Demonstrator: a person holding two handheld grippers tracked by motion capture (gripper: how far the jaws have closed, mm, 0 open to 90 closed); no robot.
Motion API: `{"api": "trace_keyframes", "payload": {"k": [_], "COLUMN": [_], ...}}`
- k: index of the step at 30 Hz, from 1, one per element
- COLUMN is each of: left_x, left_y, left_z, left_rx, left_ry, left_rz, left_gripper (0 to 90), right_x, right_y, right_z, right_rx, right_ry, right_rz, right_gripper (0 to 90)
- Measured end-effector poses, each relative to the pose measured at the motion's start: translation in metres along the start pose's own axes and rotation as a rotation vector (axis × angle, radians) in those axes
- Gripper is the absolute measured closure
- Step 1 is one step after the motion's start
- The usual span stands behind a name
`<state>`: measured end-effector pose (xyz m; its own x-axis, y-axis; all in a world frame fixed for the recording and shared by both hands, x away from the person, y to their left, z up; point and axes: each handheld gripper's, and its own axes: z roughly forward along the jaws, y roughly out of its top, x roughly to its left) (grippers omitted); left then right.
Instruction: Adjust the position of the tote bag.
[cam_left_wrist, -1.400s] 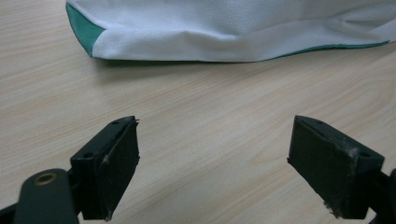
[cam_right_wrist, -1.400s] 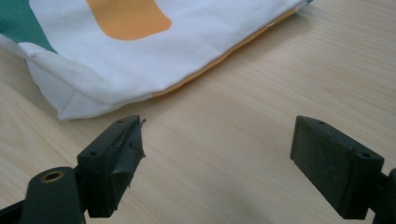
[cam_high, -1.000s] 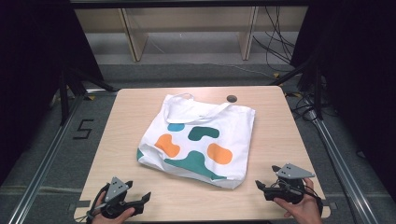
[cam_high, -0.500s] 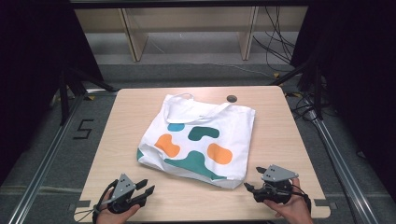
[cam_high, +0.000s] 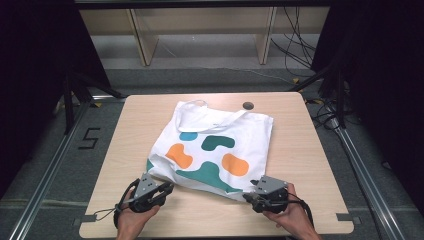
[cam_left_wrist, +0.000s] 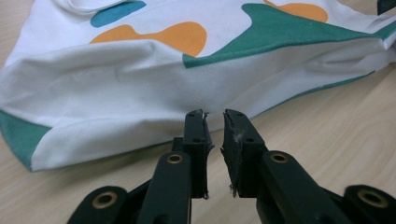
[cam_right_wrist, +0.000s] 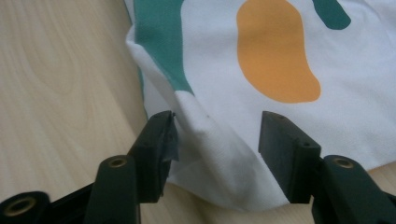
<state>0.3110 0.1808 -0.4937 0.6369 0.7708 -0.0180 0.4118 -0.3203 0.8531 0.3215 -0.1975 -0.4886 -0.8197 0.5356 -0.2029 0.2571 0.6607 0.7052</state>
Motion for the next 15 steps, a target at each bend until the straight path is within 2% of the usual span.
{"api": "trace_keyframes", "payload": {"k": [2, 3, 5, 6, 7, 8, 9, 10, 12, 13, 14, 15], "left_x": [-0.002, -0.002, -0.004, -0.001, -0.002, -0.001, -0.003, 0.001, 0.002, 0.004, 0.007, 0.008], "left_y": [0.002, 0.004, 0.006, 0.010, 0.011, 0.012, 0.012, 0.013, 0.014, 0.014, 0.015, 0.015], "left_z": [0.006, 0.009, 0.015, 0.022, 0.025, 0.027, 0.030, 0.029, 0.030, 0.033, 0.034, 0.035], "left_rx": [0.002, 0.013, 0.026, 0.045, 0.045, 0.054, 0.047, 0.063, 0.058, 0.062, 0.052, 0.065], "left_ry": [-0.003, -0.003, -0.007, 0.004, 0.001, 0.004, 0.010, 0.012, 0.015, 0.026, 0.033, 0.045], "left_rz": [0.001, 0.024, 0.022, 0.082, 0.073, 0.071, 0.028, 0.064, 0.067, 0.053, 0.070, 0.061], "left_gripper": [79.2, 79.2, 79.4, 79.7, 79.8, 79.9, 80.7, 80.8, 80.9, 80.8, 80.8, 80.8], "right_x": [-0.001, -0.001, -0.002, -0.002, -0.001, -0.001, -0.001, 0.000, 0.000, 0.002, 0.002, 0.004], "right_y": [0.001, 0.002, 0.003, 0.003, 0.004, 0.004, 0.005, 0.005, 0.006, 0.007, 0.007, 0.009], "right_z": [0.003, 0.004, 0.005, 0.006, 0.006, 0.007, 0.008, 0.008, 0.009, 0.009, 0.010, 0.010], "right_rx": [0.006, 0.006, 0.005, 0.000, 0.006, -0.001, -0.002, 0.005, 0.009, 0.007, 0.007, 0.005], "right_ry": [0.001, 0.012, 0.015, 0.024, 0.015, 0.018, 0.022, 0.019, 0.020, 0.024, 0.028, 0.025], "right_rz": [0.008, 0.003, -0.005, -0.024, -0.014, -0.029, -0.032, -0.019, -0.027, -0.030, -0.042, -0.043], "right_gripper": [53.8, 57.1, 64.6, 67.0, 69.8, 71.9, 74.0, 75.8, 78.2, 79.9, 80.4, 81.1]}}
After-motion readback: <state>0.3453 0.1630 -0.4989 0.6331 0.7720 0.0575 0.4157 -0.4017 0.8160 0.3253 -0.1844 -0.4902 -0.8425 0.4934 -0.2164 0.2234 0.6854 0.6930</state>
